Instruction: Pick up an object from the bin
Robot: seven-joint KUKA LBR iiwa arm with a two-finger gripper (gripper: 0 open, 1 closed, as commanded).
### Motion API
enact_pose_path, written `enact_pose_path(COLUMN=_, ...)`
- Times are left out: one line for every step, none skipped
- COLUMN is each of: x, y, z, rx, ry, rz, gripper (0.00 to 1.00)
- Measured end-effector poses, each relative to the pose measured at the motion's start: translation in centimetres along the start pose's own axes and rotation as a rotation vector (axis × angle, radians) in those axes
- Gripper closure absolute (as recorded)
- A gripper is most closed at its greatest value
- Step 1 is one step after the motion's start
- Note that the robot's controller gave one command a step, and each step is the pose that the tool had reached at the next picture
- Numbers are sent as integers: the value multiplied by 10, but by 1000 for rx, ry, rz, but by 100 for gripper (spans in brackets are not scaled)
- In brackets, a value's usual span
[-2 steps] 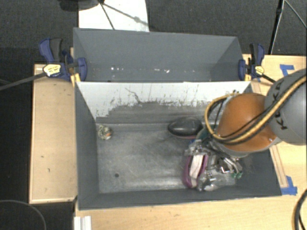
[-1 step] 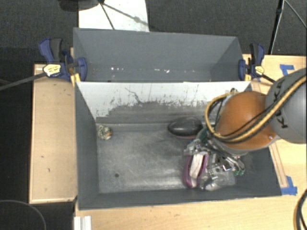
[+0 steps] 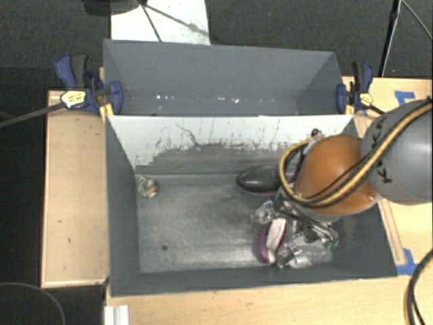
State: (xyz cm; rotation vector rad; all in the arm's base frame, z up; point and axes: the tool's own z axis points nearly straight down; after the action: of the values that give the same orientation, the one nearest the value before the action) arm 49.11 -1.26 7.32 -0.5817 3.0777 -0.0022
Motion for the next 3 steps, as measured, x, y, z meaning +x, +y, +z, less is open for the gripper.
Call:
enact_pose_path(x=-1, y=0, z=-1, rx=-2, ry=4, rz=7, gripper=0)
enact_pose_path(x=-4, y=0, z=-3, rx=-2, ry=-3, rz=10, gripper=100)
enact_pose_path(x=-5, y=0, z=-38, rx=-2, ry=5, rz=20, gripper=100)
